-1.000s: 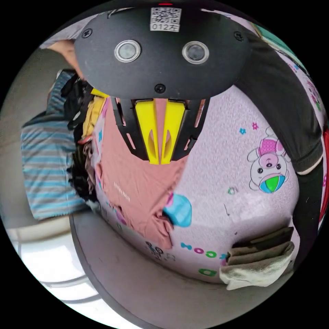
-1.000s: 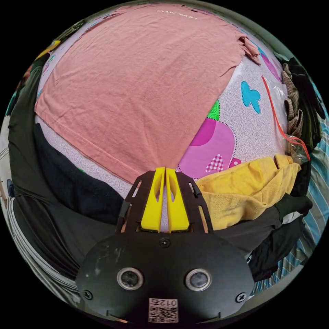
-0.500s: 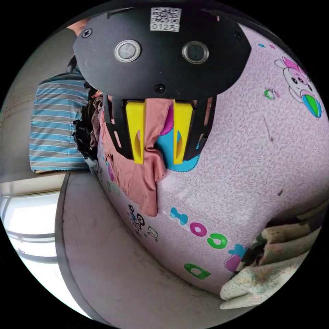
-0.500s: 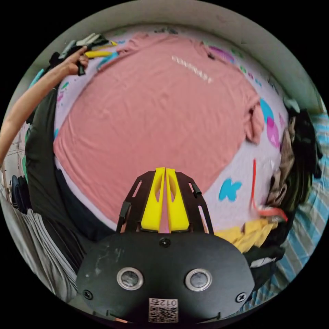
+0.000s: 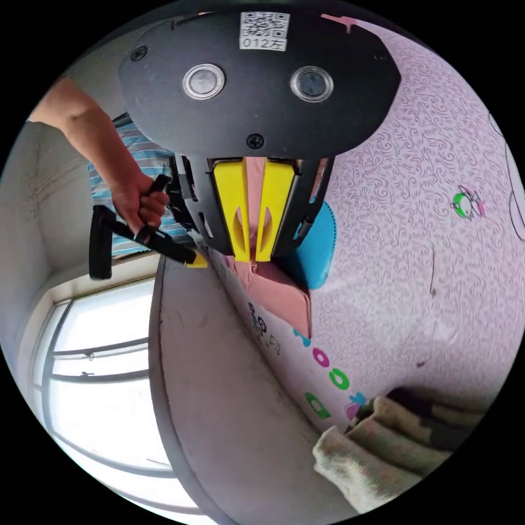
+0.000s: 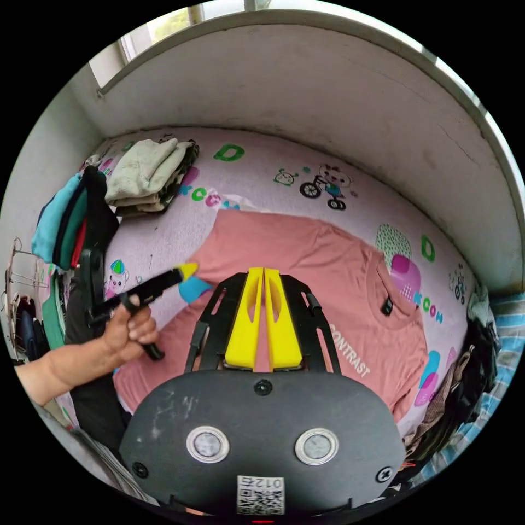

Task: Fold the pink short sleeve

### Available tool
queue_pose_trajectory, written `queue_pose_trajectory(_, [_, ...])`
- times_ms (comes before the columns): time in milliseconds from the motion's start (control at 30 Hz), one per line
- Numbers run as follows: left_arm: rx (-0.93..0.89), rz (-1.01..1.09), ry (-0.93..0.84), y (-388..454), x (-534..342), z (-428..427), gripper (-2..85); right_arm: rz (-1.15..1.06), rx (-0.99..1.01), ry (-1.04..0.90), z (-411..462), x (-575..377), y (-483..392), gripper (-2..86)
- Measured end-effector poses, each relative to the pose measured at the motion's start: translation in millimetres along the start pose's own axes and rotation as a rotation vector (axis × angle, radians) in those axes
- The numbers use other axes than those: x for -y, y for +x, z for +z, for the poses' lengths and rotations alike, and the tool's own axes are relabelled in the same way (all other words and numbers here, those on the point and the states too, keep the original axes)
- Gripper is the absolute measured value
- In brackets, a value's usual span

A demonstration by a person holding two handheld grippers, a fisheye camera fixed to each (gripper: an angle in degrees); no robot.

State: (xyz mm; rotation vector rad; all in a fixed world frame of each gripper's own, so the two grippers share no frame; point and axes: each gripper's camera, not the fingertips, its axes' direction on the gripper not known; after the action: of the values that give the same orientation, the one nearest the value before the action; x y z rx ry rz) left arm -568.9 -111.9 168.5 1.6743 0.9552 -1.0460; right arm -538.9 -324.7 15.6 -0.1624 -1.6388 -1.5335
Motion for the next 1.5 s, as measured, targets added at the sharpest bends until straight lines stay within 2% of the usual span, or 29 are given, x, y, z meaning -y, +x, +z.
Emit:
queue_pose_trajectory(233, [-0.088,-0.171,0.002,-32,-3,-3,0.2,-0.141,-0.018,-0.126,77,88,-68,4.3])
queue_pose_trajectory(333, [-0.091,-0.244,0.003,-44,-11,-6,0.2,-0.101,0.016,-0.150,104,111,-80,6.3])
queue_pose_trajectory(533, [-0.064,-0.213,-0.016,-39,-25,-6,0.3,-0.023,-0.035,-0.192,134,135,-84,7.4])
queue_pose_trajectory(633, [-0.055,-0.199,-0.018,-37,-35,-4,0.3,-0.063,-0.079,-0.176,136,138,-88,5.3])
queue_pose_trajectory(700, [-0.048,-0.178,-0.017,-34,-43,-2,0.3,-0.060,-0.139,-0.180,137,137,-86,0.7])
queue_pose_trajectory(767, [-0.037,-0.150,-0.017,-30,-48,-1,0.3,-0.051,-0.125,-0.161,131,135,-81,-0.3])
queue_pose_trajectory(933, [-0.010,-0.048,0.022,-5,-65,1,0.3,0.041,0.000,-0.027,69,123,-22,-0.9])
queue_pose_trajectory(1100, [0.095,0.190,0.042,49,-89,9,0.4,0.180,0.122,0.055,9,95,58,-0.9])
queue_pose_trajectory(1233, [0.147,0.292,0.052,89,-111,26,0.4,0.247,0.224,0.130,-32,60,119,-0.9])
queue_pose_trajectory(1500, [0.245,0.506,-0.003,179,-183,95,0.3,0.299,0.277,0.210,-95,-13,207,-0.9])
